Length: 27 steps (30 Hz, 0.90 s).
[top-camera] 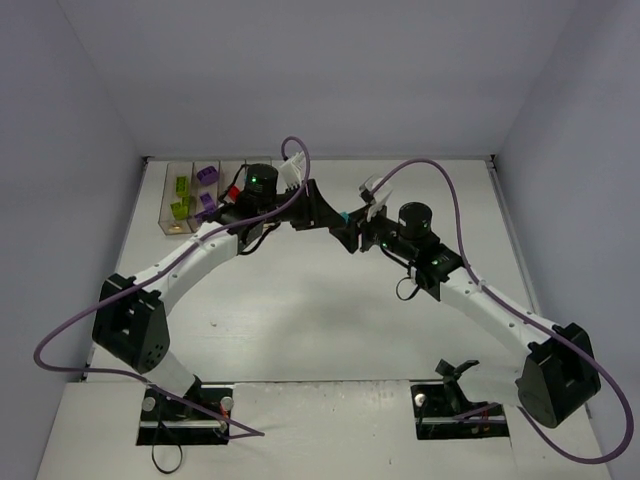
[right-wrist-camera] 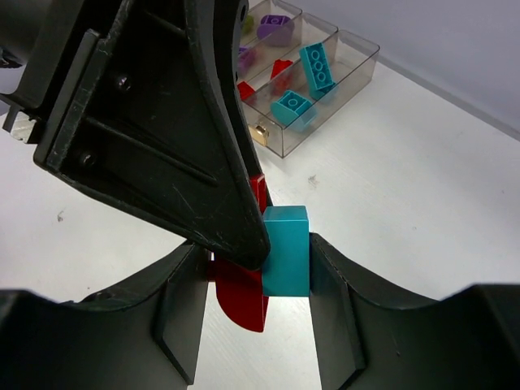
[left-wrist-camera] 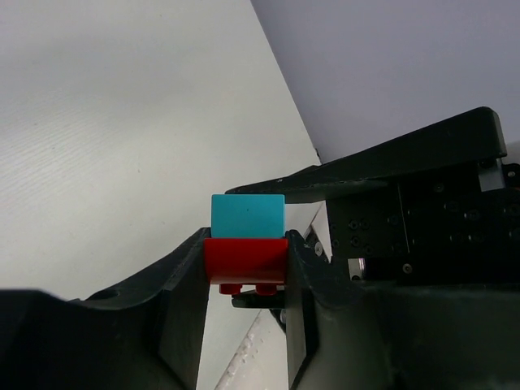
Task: Sort the legos into containers by color
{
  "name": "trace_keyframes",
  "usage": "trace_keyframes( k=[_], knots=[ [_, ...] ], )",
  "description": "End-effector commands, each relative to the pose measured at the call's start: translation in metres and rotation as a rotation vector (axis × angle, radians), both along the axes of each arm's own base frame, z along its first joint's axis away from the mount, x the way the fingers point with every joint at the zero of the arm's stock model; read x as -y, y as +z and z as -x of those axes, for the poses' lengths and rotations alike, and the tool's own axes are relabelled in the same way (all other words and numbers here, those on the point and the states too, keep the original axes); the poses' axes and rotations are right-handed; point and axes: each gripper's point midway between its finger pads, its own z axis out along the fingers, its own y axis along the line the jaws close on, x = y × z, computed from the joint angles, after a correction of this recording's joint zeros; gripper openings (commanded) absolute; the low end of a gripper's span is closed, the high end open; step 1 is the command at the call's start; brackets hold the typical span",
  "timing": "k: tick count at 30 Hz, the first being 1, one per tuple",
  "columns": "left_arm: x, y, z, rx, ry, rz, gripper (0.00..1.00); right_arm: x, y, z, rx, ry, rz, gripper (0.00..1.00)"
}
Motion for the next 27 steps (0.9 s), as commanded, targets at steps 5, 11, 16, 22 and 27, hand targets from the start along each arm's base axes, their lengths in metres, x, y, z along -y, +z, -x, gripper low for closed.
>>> trace_keyframes(
  k=[5,11,16,22,27],
  knots=[
    [-0.011,0.025,0.006,0.306,-0.104,-0.090,0.08,-0.001,0.047,0.008,0.119,0.064,0.007,0.60],
    [-0.037,0.022,0.009,0.626,-0.264,-0.327,0.09,-0.002,0.035,0.026,0.095,0.163,0.089,0.73],
    [-0.042,0.031,0.028,0.878,-0.448,-0.354,0.09,-0.008,0.034,0.041,0.107,0.275,0.122,0.70],
    [-0.046,0.033,0.054,1.046,-0.616,-0.341,0.08,-0.019,0.025,0.052,0.080,0.412,0.154,0.68],
    [-0.046,0.030,0.062,1.081,-0.707,-0.324,0.08,-0.024,0.030,0.054,0.102,0.454,0.151,0.69]
  ],
)
